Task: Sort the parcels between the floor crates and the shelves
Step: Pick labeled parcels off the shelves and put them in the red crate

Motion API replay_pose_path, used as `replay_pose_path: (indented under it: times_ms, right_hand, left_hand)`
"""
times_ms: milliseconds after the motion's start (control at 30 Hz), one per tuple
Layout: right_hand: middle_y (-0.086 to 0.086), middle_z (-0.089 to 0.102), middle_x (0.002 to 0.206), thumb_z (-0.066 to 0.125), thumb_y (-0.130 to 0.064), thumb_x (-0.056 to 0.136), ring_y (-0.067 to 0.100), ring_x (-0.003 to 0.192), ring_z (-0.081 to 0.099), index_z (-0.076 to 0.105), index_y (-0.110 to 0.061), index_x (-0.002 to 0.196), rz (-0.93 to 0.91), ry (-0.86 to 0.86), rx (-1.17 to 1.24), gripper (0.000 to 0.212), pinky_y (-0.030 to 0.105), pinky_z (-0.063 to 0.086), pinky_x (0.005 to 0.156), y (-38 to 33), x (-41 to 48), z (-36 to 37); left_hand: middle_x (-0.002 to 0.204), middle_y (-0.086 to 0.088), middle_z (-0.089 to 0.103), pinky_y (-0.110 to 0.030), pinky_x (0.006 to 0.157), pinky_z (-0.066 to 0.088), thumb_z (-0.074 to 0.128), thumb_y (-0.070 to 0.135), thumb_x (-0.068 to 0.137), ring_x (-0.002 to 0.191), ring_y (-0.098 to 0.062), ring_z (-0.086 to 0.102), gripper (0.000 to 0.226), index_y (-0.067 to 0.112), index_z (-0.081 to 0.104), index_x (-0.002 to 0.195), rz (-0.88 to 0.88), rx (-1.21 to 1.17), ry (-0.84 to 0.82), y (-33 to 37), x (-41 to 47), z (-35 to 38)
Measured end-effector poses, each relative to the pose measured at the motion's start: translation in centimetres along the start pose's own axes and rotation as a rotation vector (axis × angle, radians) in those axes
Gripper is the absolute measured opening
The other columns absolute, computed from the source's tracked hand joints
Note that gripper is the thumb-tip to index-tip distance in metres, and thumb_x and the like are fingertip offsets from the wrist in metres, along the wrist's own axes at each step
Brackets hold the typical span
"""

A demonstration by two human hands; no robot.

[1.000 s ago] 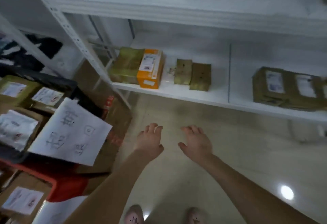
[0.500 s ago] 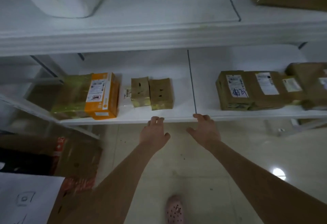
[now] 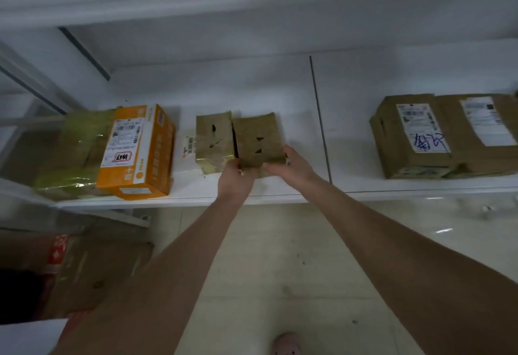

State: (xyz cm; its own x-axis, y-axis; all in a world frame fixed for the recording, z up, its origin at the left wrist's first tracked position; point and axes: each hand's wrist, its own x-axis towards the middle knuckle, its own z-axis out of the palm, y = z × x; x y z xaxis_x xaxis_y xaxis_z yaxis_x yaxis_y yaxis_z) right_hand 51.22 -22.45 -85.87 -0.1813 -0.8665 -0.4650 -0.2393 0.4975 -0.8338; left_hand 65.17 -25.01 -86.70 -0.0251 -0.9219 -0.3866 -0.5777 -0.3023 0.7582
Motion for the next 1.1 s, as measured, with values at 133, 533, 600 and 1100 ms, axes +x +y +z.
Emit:
replay_pose_path:
  times_ms: [133,533,600,1100]
  right_hand:
    - [0.002,0.059,0.120,0.064,-0.041,0.087,0.017,0.103,0.060,0.044,-0.019,0.136,0.044,0.100,-0.080,0.058,0.016,0.042,0.080,2.7,-1.7,-0.9]
    - [-0.003,0.066,0.107,0.039,-0.052,0.097,0.019,0.097,0.062,0.063,-0.025,0.102,0.316,0.009,0.523,0.036,0.038,0.045,0.092,4.9,-7.7,-7.0]
    - [-0.003,0.065,0.104,0.039,-0.061,0.093,0.021,0.098,0.060,0.063,-0.021,0.097,0.361,0.044,0.617,0.047,0.040,0.044,0.094,4.3,-8.5,-8.4]
    - [-0.001,0.070,0.112,0.058,-0.030,0.092,0.020,0.102,0.065,0.064,-0.031,0.118,0.296,-0.142,0.639,0.027,0.034,0.051,0.082,2.1,-15.7,-13.7]
  left_hand:
    - [0.112,-0.010,0.064,-0.032,0.082,0.047,0.059,0.030,0.090,0.102,-0.031,0.061,0.049,0.012,0.046,0.133,-0.121,0.052,0.022,-1.3,-1.7,1.3]
    - [0.121,-0.001,0.064,-0.030,0.079,0.050,0.040,-0.015,0.087,0.107,-0.023,0.061,0.053,0.022,0.060,0.118,-0.219,-0.507,-0.242,1.5,-7.4,1.3]
    - [0.115,0.002,0.067,-0.034,0.086,0.045,0.039,-0.011,0.086,0.105,-0.022,0.062,0.043,0.022,0.064,0.096,-0.242,-0.564,-0.219,2.4,-8.4,0.6]
    - [0.107,-0.010,0.071,-0.031,0.080,0.050,0.059,0.000,0.085,0.096,-0.022,0.065,0.032,0.008,0.064,0.116,-0.227,-0.699,-0.282,8.1,-14.2,0.5]
